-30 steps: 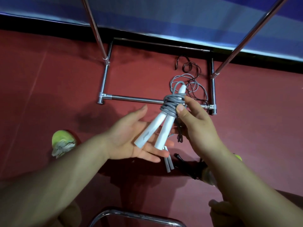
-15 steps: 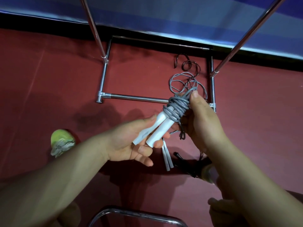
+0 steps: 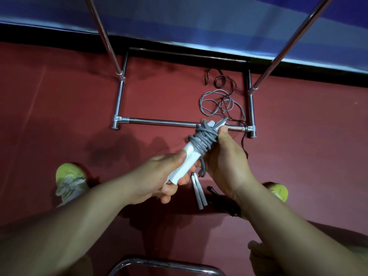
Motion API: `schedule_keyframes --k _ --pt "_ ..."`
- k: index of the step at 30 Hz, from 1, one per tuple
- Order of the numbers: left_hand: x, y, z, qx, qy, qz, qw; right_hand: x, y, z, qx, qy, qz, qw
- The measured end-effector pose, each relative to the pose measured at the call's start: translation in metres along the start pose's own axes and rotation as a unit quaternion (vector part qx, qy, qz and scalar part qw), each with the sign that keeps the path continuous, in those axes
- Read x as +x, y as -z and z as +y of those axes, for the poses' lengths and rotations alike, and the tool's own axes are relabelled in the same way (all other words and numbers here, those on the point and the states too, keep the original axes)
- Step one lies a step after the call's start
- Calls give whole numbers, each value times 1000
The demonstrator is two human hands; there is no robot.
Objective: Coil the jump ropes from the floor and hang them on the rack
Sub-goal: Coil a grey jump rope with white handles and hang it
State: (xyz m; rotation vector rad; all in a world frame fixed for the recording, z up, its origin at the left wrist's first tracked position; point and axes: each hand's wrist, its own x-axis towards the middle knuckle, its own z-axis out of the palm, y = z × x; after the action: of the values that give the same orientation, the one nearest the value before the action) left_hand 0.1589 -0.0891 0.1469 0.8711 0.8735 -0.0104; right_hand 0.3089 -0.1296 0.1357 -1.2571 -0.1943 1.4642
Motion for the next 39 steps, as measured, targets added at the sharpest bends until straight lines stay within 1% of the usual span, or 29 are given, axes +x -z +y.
schedule_keyframes --k 4,6,8,11,14,17,20,23,25,27,31,33,36,38,39 --pt "2 -12 6 -15 -7 7 1000 2 2 -8 25 -16 -14 999" --pt "2 -16 12 -6 -23 17 1000 4 4 -15 9 -26 -35 999" --pt "3 -15 16 11 -32 47 998 6 7 -20 -19 -52 -37 998" --pt "4 -7 13 68 -18 109 992 12 12 -10 -106 -84 21 991" --pt "6 0 5 136 0 137 981 17 13 3 -244 -100 87 961" --pt "8 5 3 174 3 155 972 14 13 0 -280 -94 112 949" --pt "9 6 6 188 -4 165 968 12 16 -8 -259 -86 85 958" --pt "12 8 6 231 -21 177 956 11 18 -10 -201 -132 55 969" --pt "14 10 8 265 -25 198 943 9 18 -11 -159 -166 13 973" --pt "16 11 8 277 -25 216 936 6 18 -14 -140 -175 -20 974" --pt "19 11 5 275 -38 243 929 1 16 -15 -149 -165 -61 973" --pt "21 14 2 265 -50 242 932 0 16 -12 -171 -147 -58 972" --pt "19 12 1 257 -71 231 936 -3 15 -8 -223 -90 -24 970" --pt "18 10 1 292 -75 229 926 -4 15 -8 -246 -41 -25 968" --pt "17 10 2 315 -71 229 918 -4 14 -9 -269 -11 -38 962"
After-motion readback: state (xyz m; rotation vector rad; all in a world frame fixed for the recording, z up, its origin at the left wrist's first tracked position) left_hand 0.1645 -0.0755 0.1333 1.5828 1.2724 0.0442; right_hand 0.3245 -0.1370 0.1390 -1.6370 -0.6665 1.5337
